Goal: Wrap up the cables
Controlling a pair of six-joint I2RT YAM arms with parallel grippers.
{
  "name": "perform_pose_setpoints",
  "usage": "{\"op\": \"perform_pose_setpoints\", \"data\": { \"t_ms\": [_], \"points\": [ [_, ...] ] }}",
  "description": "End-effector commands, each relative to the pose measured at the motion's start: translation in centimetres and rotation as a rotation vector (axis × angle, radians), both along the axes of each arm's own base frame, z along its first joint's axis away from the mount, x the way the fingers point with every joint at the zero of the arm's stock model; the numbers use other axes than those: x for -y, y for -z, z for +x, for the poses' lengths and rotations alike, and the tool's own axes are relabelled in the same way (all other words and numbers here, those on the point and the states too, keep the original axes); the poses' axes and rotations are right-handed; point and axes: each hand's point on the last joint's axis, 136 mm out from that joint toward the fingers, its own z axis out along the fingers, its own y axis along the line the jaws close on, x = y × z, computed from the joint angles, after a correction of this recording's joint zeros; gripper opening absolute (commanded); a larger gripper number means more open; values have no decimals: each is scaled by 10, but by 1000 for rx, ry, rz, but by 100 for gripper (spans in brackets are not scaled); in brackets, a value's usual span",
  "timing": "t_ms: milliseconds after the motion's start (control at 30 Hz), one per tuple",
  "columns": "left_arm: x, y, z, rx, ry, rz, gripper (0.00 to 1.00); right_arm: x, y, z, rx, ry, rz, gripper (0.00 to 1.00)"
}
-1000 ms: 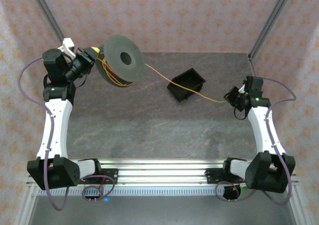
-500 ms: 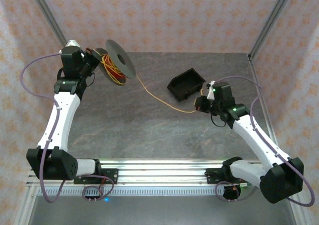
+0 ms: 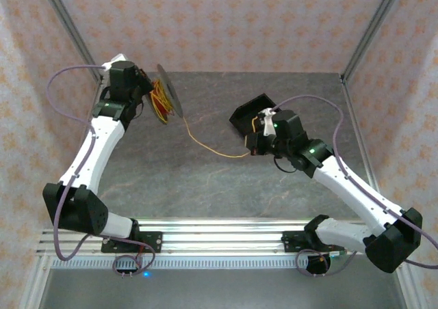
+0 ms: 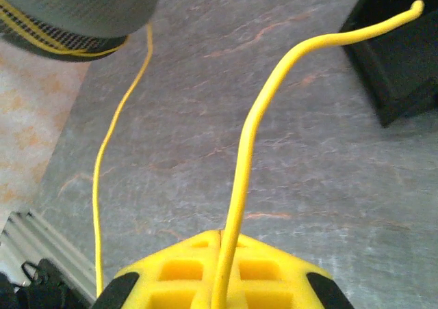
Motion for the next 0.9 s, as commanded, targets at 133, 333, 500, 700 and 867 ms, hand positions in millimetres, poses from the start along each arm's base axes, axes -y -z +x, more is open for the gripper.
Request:
{"op": "perform_pose_setpoints", "data": {
  "t_ms": [133, 333, 500, 700, 867],
  "points": [
    [22, -42, 13, 92, -2, 213, 0, -21, -53, -5, 101, -70, 73, 0],
    [31, -33, 11, 25, 17, 361, 0, -25, -94, -15, 148, -103, 162, 0],
    [31, -26, 11, -14, 25, 407, 0, -26, -125, -21, 194, -113, 246, 0],
    [41, -18, 8, -51, 70, 430, 0, -19, -146, -19, 230, -77, 253, 0],
    [48, -16, 4, -78, 104, 435, 0, -5, -185, -23, 311, -35, 272, 0]
  ]
}}
